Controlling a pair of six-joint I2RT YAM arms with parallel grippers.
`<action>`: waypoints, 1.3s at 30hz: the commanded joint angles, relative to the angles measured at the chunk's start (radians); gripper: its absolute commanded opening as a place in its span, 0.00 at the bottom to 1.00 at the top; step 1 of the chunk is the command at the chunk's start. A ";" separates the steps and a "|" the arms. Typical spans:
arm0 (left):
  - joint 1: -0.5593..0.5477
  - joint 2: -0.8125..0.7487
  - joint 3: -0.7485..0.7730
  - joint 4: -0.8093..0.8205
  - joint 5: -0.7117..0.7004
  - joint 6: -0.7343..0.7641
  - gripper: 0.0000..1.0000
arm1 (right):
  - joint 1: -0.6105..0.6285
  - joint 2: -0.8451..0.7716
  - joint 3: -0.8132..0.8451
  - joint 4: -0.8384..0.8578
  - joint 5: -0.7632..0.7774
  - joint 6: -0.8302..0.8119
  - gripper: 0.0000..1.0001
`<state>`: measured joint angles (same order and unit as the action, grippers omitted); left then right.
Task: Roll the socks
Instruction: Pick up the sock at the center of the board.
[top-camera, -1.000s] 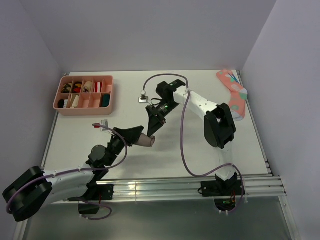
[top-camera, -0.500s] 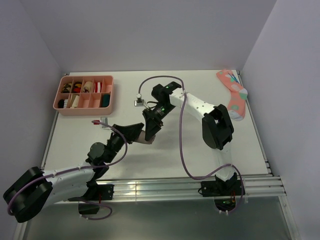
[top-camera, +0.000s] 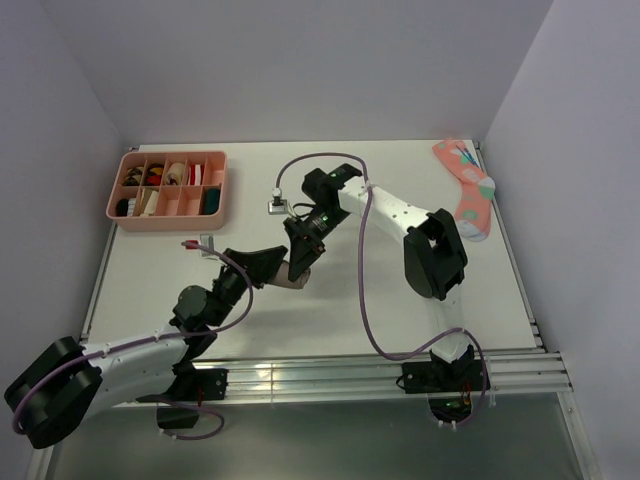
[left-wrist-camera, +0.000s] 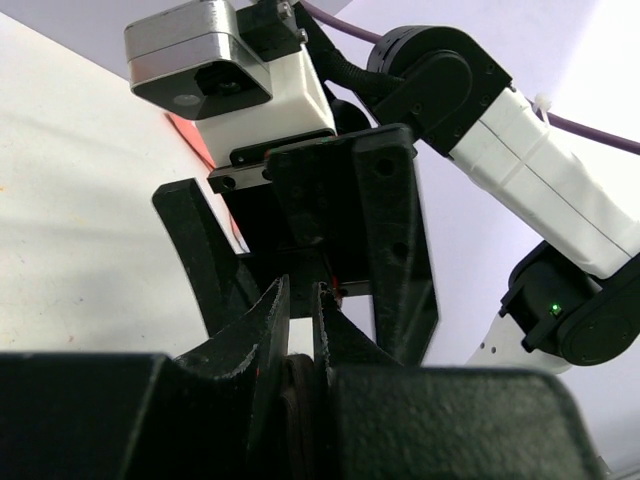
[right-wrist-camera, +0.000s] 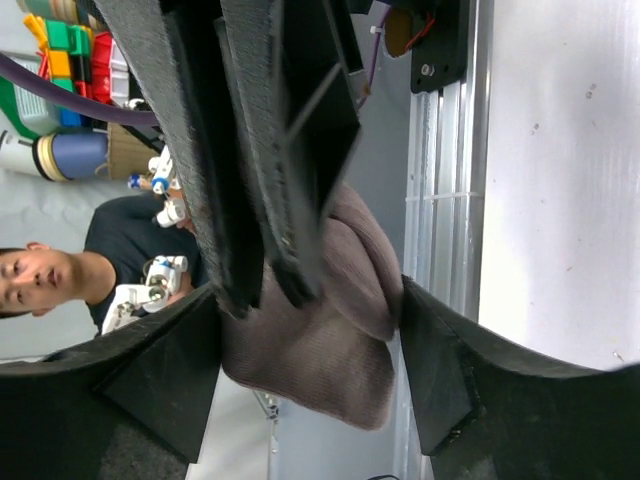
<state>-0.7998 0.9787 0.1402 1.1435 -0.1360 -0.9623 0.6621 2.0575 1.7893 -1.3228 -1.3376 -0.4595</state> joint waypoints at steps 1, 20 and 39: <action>0.005 -0.032 -0.004 0.032 0.010 0.013 0.00 | -0.018 -0.042 -0.002 0.014 -0.018 0.031 0.69; 0.005 -0.023 -0.016 0.038 -0.001 0.007 0.00 | -0.038 -0.049 -0.008 0.030 0.003 0.047 0.19; 0.007 -0.161 0.012 -0.208 -0.114 -0.042 0.44 | -0.038 -0.082 -0.019 0.080 0.049 0.088 0.00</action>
<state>-0.7952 0.8436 0.1204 0.9585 -0.2306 -0.9905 0.6319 2.0388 1.7737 -1.2663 -1.2865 -0.3859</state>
